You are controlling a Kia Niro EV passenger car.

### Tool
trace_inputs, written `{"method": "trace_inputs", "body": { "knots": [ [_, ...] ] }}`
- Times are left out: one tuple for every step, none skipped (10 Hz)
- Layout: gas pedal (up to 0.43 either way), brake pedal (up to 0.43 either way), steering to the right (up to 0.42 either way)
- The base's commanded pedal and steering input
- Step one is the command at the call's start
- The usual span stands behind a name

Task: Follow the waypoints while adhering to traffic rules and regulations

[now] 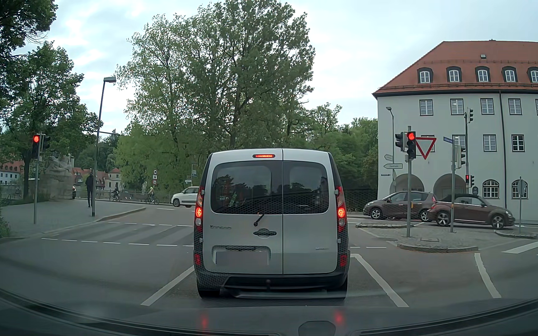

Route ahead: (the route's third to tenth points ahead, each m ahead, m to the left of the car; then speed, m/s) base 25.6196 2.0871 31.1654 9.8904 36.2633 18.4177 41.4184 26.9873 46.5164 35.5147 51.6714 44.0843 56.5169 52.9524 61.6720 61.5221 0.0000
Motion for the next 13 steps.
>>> {"method": "trace_inputs", "body": {
  "knots": [
    [0.0, 0.244, -0.004],
    [0.0, 0.244, -0.004],
    [0.0, 0.244, -0.004],
    [0.0, 0.244, -0.004],
    [0.0, 0.244, -0.004],
    [0.0, 0.244, -0.004],
    [0.0, 0.244, -0.004],
    [0.0, 0.244, -0.004],
    [0.0, 0.244, -0.004],
    [0.0, 0.244, -0.004],
    [0.0, 0.244, -0.004],
    [0.0, 0.244, -0.004],
    [0.0, 0.244, -0.004]
  ]
}}
